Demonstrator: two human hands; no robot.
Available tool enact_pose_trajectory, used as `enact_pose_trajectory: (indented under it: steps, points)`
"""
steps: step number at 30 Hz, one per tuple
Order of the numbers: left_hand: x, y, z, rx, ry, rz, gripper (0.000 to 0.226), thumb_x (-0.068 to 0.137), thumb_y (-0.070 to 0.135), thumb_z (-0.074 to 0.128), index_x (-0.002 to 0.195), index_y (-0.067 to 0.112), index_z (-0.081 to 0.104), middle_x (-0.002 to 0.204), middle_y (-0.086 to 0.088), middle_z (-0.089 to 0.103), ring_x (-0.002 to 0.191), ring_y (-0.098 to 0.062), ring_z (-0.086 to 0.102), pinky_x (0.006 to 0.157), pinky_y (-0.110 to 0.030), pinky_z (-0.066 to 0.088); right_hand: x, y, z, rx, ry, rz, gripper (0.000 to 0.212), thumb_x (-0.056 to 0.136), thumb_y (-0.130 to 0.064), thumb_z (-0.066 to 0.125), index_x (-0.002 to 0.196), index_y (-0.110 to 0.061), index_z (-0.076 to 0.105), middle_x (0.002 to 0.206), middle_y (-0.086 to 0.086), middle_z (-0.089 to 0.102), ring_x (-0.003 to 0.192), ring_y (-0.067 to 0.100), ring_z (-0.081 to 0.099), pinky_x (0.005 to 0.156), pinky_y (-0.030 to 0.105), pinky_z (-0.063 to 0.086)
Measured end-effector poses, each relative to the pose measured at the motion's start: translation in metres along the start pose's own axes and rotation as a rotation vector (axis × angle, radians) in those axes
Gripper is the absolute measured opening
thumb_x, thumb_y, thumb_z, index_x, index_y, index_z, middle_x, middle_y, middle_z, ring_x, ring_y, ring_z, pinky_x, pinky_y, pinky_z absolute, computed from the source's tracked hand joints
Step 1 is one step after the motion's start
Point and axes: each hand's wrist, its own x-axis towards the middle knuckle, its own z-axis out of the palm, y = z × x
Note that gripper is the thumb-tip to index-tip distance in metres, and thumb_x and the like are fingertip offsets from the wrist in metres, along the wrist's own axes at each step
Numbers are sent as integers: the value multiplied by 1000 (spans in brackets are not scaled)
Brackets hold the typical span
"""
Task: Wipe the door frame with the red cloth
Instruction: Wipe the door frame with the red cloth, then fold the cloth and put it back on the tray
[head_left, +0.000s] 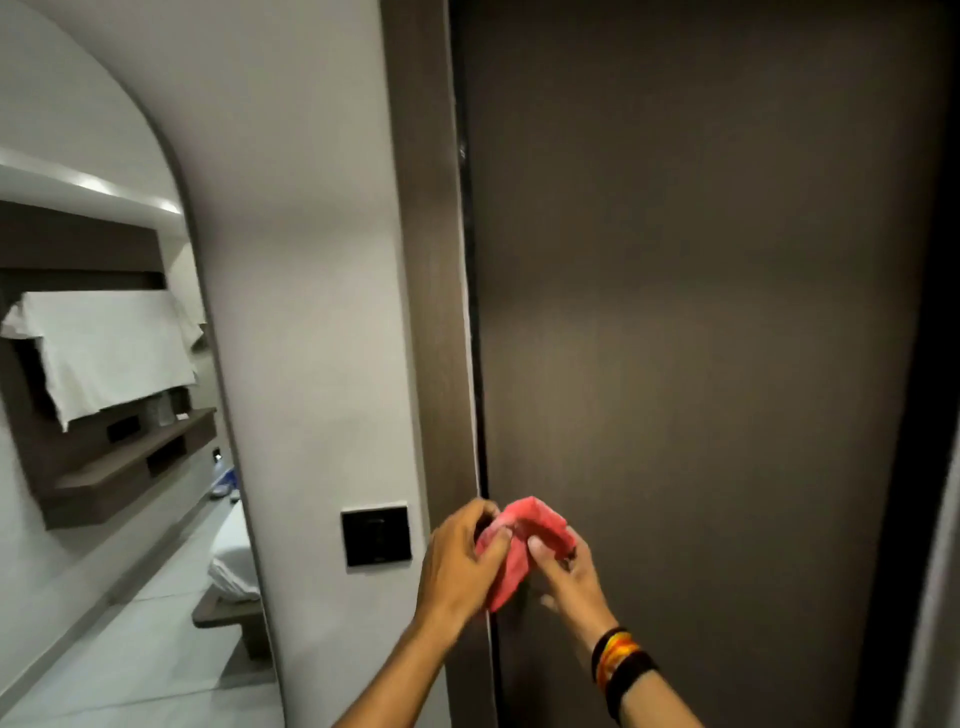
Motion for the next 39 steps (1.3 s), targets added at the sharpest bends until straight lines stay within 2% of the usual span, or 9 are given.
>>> enact_pose_trajectory:
  steps: [2,4,9,13,19,24,29,34,39]
  points:
    - [-6,23,22,-83,-56,16,7,87,25,68,90,22,63,80,3,71,76,-14,69,72,-34,55,-15,-5,-36,105,-114,174,48,86,-46,71,128,-23,63,125,7,72,115,26,69,98,48,53]
    - [-12,44,54,-159,-98,-14,9,86,29,68,90,23,62,80,5,73,74,-11,69,71,-33,55,-30,-8,-76,148,-77,187,39,90,-44,67,118,-17,70,108,8,77,105,26,73,101,50,53]
    - [-27,77,144,-298,-194,-158,13,86,20,79,90,17,67,82,0,74,73,-11,63,74,-38,55,-53,-15,-172,63,229,119,31,96,-19,64,118,2,68,110,22,75,91,27,73,88,43,60]
    - [-55,105,240,-320,-376,-310,21,85,17,81,103,11,71,91,-10,76,77,-16,68,78,-37,59,-73,-4,-268,-55,412,138,23,98,-7,56,116,0,68,104,15,74,78,14,70,68,20,59]
    - [-136,149,399,-267,-636,-438,11,85,18,81,92,10,78,79,-2,73,73,-15,64,71,-29,52,-133,48,-424,-204,751,377,18,83,-9,62,93,2,71,91,24,75,83,41,71,88,50,60]
    - [-239,175,523,-215,-851,-532,12,85,18,80,91,8,76,83,-4,73,76,-19,64,80,-36,56,-211,111,-537,-318,1029,551,8,75,-14,75,78,-8,71,85,16,77,85,36,72,83,41,60]
    - [-350,176,616,-164,-1052,-674,7,87,13,73,94,9,73,88,-2,72,86,-26,68,84,-36,58,-281,190,-622,-382,1087,743,14,82,-9,69,93,-3,75,88,12,74,82,26,65,79,33,50]
    - [-439,156,682,-153,-1235,-821,24,87,4,62,101,18,76,97,-4,75,98,-30,73,92,-42,61,-338,278,-684,-293,1154,928,25,81,-1,66,104,-2,74,97,19,75,89,32,69,87,48,58]
    - [-509,123,735,-139,-1358,-884,43,87,-8,55,116,16,76,113,-4,78,108,-24,72,100,-31,57,-372,348,-717,-277,1187,1038,28,88,-9,65,115,-11,72,107,18,73,84,25,61,77,33,48]
